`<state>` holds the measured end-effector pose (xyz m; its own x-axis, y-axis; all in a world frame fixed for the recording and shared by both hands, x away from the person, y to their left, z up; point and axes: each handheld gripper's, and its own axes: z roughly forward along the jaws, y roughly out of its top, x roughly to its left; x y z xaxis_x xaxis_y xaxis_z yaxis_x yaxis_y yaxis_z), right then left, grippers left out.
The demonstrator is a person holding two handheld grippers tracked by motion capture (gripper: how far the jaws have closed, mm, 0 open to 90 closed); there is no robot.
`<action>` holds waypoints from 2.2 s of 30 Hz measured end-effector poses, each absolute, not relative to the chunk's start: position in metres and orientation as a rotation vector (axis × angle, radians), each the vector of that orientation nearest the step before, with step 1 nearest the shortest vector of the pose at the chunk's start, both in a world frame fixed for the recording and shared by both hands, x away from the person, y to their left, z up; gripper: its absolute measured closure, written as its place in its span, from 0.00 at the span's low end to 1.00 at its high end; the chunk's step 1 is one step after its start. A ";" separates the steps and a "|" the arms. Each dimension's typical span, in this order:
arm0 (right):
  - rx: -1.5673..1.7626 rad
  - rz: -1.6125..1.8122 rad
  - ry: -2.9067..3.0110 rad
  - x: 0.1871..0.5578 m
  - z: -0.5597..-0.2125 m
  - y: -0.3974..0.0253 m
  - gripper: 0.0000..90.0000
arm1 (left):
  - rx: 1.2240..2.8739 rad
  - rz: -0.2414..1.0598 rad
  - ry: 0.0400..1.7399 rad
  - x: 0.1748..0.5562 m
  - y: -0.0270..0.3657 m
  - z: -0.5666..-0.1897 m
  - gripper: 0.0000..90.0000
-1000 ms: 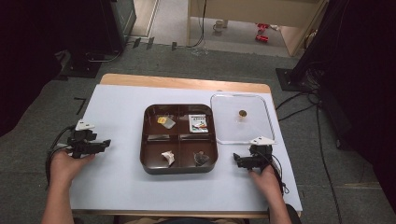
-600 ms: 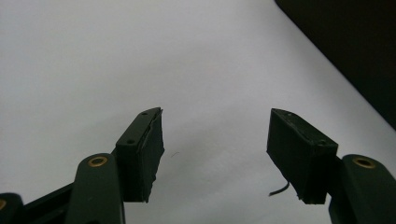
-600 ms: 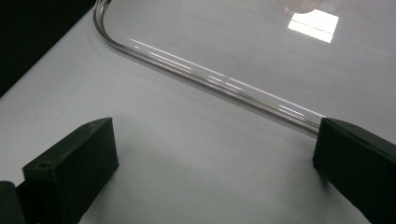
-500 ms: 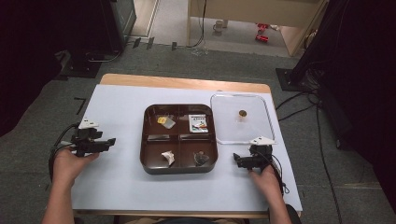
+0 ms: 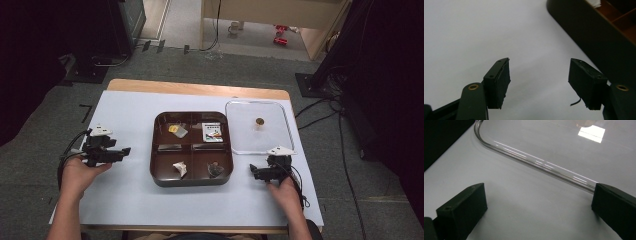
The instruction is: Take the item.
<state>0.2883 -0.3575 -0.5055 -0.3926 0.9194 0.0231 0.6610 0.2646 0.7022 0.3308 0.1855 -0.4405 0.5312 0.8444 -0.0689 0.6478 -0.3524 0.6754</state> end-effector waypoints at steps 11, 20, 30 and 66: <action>1.432 0.900 2.150 0.288 -0.506 -0.357 0.00 | 2.104 0.324 1.092 0.330 0.162 -0.430 0.36; 1.434 0.900 2.150 0.288 -0.505 -0.357 0.00 | 2.109 0.319 1.009 0.329 0.141 -0.421 0.37; 1.439 0.900 2.152 0.288 -0.505 -0.358 0.00 | 2.124 0.290 0.899 0.321 0.119 -0.415 0.34; 1.438 0.900 2.152 0.288 -0.505 -0.358 0.00 | 2.270 0.171 0.668 0.322 0.050 -0.446 0.47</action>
<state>0.2883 -0.3576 -0.5054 -0.3918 0.9197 0.0240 0.6630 0.2642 0.7004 0.3218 0.0498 -0.4461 0.8550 0.5129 -0.0773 0.4128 -0.5826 0.7001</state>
